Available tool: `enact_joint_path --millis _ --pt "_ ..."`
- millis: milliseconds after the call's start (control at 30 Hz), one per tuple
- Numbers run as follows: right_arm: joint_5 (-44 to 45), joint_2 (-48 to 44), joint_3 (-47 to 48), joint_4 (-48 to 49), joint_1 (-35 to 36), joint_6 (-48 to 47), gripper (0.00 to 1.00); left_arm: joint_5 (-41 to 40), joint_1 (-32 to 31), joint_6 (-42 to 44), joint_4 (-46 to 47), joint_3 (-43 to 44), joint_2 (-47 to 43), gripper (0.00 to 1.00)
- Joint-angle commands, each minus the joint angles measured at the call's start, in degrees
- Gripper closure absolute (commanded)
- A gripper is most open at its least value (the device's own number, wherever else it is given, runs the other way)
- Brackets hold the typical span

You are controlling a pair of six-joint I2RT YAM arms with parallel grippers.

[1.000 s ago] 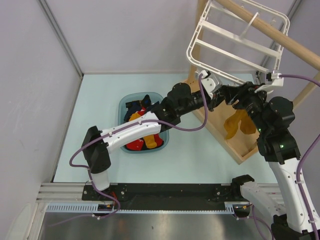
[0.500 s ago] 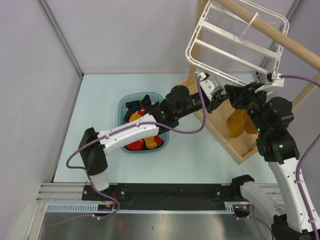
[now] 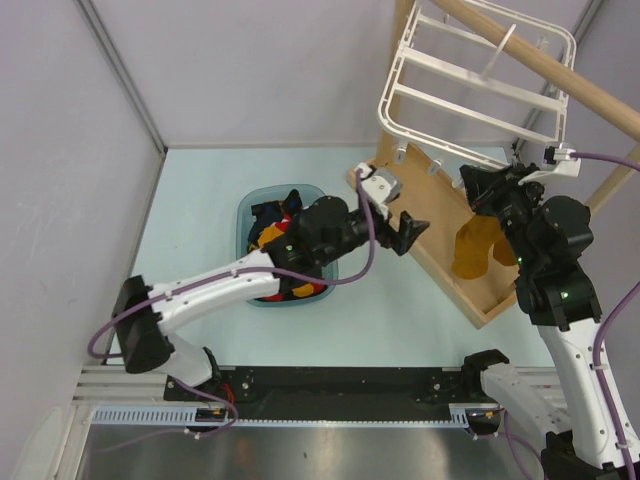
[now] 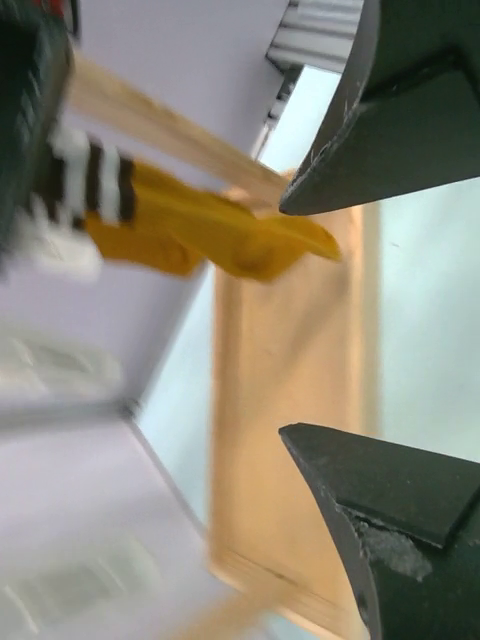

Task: Clip the socks to the hanger
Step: Open the clamp at the hanger, then pick up the sock from the bin.

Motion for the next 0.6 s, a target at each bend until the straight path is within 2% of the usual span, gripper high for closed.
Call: enact_joint_path --millis 0,33,67,133,267,433,567 --pt "0.24 -0.72 0.33 3.22 -0.20 -1.08 1.00 -17.94 1.44 -9.63 -11.49 -4.82 -10.27 0.06" --pt "0.16 -0.72 0.33 3.13 -0.20 -1.08 1.00 -23.29 2.40 -11.74 -15.35 -5.27 -11.25 0.05" --pt "0.07 -0.72 0.33 3.13 -0.20 -1.17 1.00 -25.34 3.11 -15.94 -22.00 -5.71 -12.13 0.04" --pt "0.07 -0.63 0.33 2.87 -0.20 -1.26 1.00 -29.47 5.12 -21.92 -28.27 -7.29 -14.59 0.01" --pt "-0.02 -0.63 0.33 1.90 -0.29 -1.78 1.00 -33.08 8.82 -28.54 -40.22 -11.67 -17.41 0.01" --pt "0.24 -1.07 0.33 0.93 -0.46 -2.48 1.00 -31.87 11.81 -30.75 -45.35 -15.64 -18.20 0.09" --pt "0.24 -1.24 0.33 -0.21 -0.64 -2.66 1.00 -29.68 12.08 -32.15 -49.40 -18.18 -17.85 0.21"
